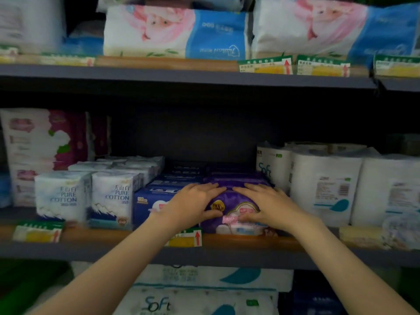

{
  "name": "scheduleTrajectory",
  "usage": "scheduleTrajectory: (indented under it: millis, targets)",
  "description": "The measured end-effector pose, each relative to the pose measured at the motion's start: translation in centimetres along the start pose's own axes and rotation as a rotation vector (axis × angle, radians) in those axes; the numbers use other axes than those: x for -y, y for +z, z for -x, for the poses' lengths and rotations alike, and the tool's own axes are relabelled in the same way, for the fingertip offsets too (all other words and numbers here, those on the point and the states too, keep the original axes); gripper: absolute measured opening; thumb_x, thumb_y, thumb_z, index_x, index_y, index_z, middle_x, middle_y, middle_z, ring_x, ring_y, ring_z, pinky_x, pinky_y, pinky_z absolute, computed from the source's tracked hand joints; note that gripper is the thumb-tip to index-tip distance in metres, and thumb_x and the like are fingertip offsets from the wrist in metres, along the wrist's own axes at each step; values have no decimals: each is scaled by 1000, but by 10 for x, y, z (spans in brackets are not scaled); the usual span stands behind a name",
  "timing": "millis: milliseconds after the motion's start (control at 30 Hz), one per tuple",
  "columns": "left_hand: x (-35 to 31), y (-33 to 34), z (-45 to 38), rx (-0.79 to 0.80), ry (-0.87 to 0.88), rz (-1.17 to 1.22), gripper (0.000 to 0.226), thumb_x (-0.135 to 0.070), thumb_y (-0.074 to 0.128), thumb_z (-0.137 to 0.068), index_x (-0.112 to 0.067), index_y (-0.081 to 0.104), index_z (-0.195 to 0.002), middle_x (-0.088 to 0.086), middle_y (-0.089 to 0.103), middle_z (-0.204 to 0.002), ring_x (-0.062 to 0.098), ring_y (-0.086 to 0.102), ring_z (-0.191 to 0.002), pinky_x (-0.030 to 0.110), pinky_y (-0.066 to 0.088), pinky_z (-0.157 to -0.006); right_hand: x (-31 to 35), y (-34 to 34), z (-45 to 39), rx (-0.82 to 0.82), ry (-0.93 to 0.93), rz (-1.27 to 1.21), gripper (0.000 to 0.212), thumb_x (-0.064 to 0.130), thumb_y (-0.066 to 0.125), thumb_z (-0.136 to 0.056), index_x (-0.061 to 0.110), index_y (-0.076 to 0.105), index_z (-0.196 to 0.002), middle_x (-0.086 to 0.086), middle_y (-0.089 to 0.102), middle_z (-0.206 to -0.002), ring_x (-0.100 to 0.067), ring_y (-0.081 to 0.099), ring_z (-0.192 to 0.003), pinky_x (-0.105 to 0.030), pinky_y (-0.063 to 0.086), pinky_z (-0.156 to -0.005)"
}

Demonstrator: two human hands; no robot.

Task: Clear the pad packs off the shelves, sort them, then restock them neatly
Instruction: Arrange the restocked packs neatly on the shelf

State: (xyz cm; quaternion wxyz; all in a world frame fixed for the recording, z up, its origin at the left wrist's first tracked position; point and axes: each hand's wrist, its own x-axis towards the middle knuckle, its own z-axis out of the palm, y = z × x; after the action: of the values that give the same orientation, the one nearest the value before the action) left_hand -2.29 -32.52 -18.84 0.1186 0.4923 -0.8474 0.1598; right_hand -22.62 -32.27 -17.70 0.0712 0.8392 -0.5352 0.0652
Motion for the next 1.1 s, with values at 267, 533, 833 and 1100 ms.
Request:
scheduleTrajectory:
  millis: [267, 533, 833, 1100]
  targets:
    - [24, 0, 59, -264, -151, -5, 51, -38, 44, -88, -16, 49, -135, 4, 53, -135, 20, 51, -124, 37, 36, -104, 30, -8, 7, -54, 64, 73, 81, 55, 56, -85, 36, 11, -149, -3, 12, -158, -28, 9, -144, -53, 4, -114]
    - [67, -4, 116, -258, -426, -75, 57, -17, 47, -94, -24, 25, -147, 1, 20, -155, 26, 14, -143, 41, 17, -113, 147, 9, -35, -200, -238, 5, 69, 45, 53, -91, 26, 19, -148, -4, 23, -153, -23, 17, -142, -51, -5, -114]
    - [126, -13, 171, -391, -705, 27, 62, -3, 51, -89, -21, 30, -144, 8, 22, -151, 35, 23, -133, 44, 27, -108, 206, 12, -81, -295, -269, -131, 76, 36, 56, -92, 20, 9, -150, -6, 15, -156, -26, 21, -142, -50, -2, -115]
    - [158, -12, 180, -416, -674, 35, 67, -16, 62, -88, -25, 28, -145, 6, 29, -139, 28, 39, -120, 36, 40, -97, 246, 9, -113, -269, -198, -152, 71, 35, 59, -90, 24, 18, -147, -9, 27, -150, -33, 21, -139, -58, 2, -112]
